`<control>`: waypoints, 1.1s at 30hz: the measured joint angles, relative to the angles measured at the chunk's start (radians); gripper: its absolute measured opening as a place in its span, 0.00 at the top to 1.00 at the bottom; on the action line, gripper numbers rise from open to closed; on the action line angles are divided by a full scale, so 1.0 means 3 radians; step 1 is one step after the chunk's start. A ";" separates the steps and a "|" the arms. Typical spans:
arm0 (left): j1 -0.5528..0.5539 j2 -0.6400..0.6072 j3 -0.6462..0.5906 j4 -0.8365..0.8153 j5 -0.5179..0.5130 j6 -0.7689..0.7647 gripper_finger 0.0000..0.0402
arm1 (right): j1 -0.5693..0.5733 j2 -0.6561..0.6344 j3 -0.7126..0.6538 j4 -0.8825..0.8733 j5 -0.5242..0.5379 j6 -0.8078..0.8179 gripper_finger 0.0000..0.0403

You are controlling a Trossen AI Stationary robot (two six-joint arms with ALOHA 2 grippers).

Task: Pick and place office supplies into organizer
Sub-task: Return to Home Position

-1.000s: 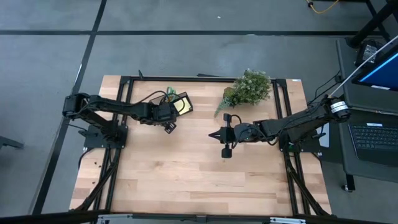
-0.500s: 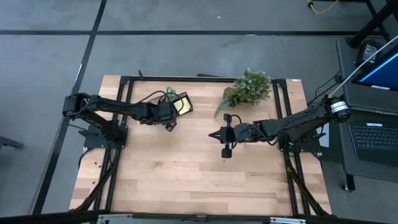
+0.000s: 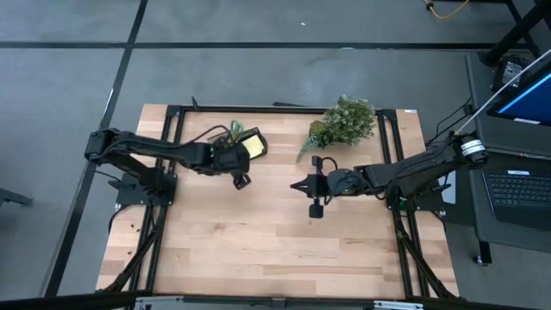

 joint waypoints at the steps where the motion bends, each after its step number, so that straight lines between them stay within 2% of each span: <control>1: -0.0065 -0.0011 0.0059 -0.0001 -0.0084 0.0113 0.88 | 0.0015 -0.0042 0.0000 -0.0002 0.0000 -0.0007 0.99; 5: -0.0307 -0.0176 0.0178 0.0037 -0.0544 0.0410 0.98 | 0.0094 -0.0298 0.0001 -0.0123 0.0000 -0.0067 0.99; 7: -0.0413 -0.0332 0.0164 0.0031 -0.0662 0.0423 0.99 | 0.0120 -0.0437 0.0001 -0.0176 0.0001 -0.0071 0.99; 11: -0.0644 -0.0737 -0.0028 0.0123 -0.0748 0.0423 1.00 | 0.0137 -0.0701 0.0004 -0.0356 0.0008 -0.0144 0.99; 15: -0.0905 -0.1157 -0.0455 0.0619 -0.0698 0.0560 0.99 | 0.0137 -0.0866 0.0004 -0.0503 0.0009 -0.0156 0.99; 18: -0.1058 -0.1438 -0.0893 0.1339 -0.0537 0.0781 1.00 | 0.0136 -0.0883 0.0004 -0.0527 0.0004 -0.0157 0.99; 20: -0.1105 -0.1561 -0.1190 0.1917 -0.0276 0.1027 0.99 | 0.0136 -0.0870 0.0004 -0.0543 0.0001 -0.0153 0.99; 24: -0.1071 -0.1742 -0.1677 0.2732 0.0121 0.1334 1.00 | 0.0136 -0.0834 -0.0127 -0.0375 -0.0001 -0.0037 0.99; 30: -0.0752 -0.2053 -0.2119 0.3060 0.0617 0.1384 1.00 | 0.0134 -0.0877 -0.0723 0.0503 -0.0238 0.0015 0.99; 33: -0.0495 -0.2242 -0.2246 0.3203 0.0841 0.1500 0.99 | 0.0122 -0.0960 -0.0844 0.0660 -0.0286 -0.0034 0.99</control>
